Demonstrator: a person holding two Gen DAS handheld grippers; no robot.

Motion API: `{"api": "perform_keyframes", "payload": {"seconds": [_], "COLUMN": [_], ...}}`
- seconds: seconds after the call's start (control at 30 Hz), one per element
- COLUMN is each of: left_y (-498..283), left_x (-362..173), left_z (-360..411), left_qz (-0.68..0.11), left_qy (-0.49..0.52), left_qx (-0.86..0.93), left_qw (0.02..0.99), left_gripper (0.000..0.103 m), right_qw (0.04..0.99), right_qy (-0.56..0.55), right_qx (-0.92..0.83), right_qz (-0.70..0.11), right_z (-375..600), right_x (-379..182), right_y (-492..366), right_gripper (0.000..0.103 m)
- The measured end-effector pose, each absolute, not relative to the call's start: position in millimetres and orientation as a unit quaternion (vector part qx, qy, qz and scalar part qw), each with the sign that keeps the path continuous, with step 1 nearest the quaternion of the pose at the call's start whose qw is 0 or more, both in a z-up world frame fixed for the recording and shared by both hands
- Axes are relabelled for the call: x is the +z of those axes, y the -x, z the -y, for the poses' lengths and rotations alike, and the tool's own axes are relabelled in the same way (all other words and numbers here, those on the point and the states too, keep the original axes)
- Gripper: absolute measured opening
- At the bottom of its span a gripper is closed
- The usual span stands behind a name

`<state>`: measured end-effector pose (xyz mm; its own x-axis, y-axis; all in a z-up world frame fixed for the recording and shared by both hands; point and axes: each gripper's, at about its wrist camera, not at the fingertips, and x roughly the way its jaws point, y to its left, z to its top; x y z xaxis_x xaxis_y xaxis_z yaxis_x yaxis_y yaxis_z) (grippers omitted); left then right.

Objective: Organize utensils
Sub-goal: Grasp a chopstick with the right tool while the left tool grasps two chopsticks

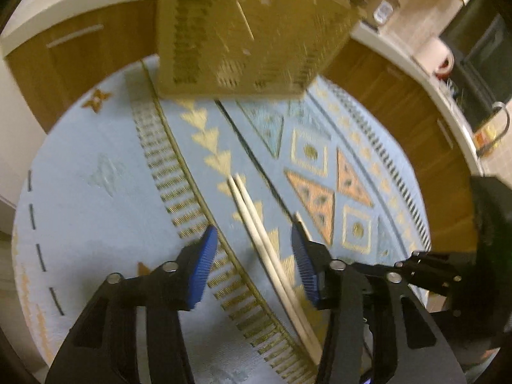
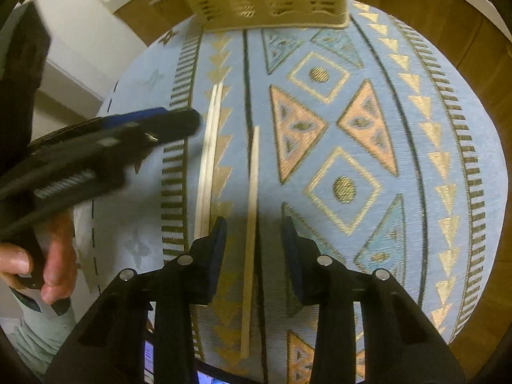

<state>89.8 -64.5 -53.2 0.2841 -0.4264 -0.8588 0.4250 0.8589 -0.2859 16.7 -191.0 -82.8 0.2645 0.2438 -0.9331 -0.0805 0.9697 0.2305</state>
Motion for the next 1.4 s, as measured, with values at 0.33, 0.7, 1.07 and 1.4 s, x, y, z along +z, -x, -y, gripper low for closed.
{"api": "perform_keyframes", "payload": {"seconds": [0.33, 0.7, 1.07, 1.4], "left_y": [-77.6, -54.7, -46.7, -60.7], "left_x": [-66.8, -67.5, -63.3, -62.8], "left_z": [89.4, 119.7, 112.3, 80.0], "left_qz": [-0.543, -0.504, -0.489, -0.512], "left_qy": [-0.048, -0.165, -0.190, -0.159], "left_qx": [-0.255, -0.228, -0.273, -0.297], "left_qw": [0.799, 0.817, 0.806, 0.790], "left_gripper": [0.033, 0.036, 0.011, 0.011], "right_qw": [0.805, 0.813, 0.811, 0.805], "right_qy": [0.001, -0.017, -0.041, -0.076], "right_qx": [0.083, 0.049, 0.050, 0.061], "right_qz": [-0.587, -0.580, -0.581, -0.586], "right_z": [162.4, 210.6, 228.8, 243.0], "right_x": [-90.6, -86.5, -81.9, -79.7], "right_y": [-3.4, 0.3, -1.5, -15.5], "right_gripper": [0.006, 0.005, 0.005, 0.005]}}
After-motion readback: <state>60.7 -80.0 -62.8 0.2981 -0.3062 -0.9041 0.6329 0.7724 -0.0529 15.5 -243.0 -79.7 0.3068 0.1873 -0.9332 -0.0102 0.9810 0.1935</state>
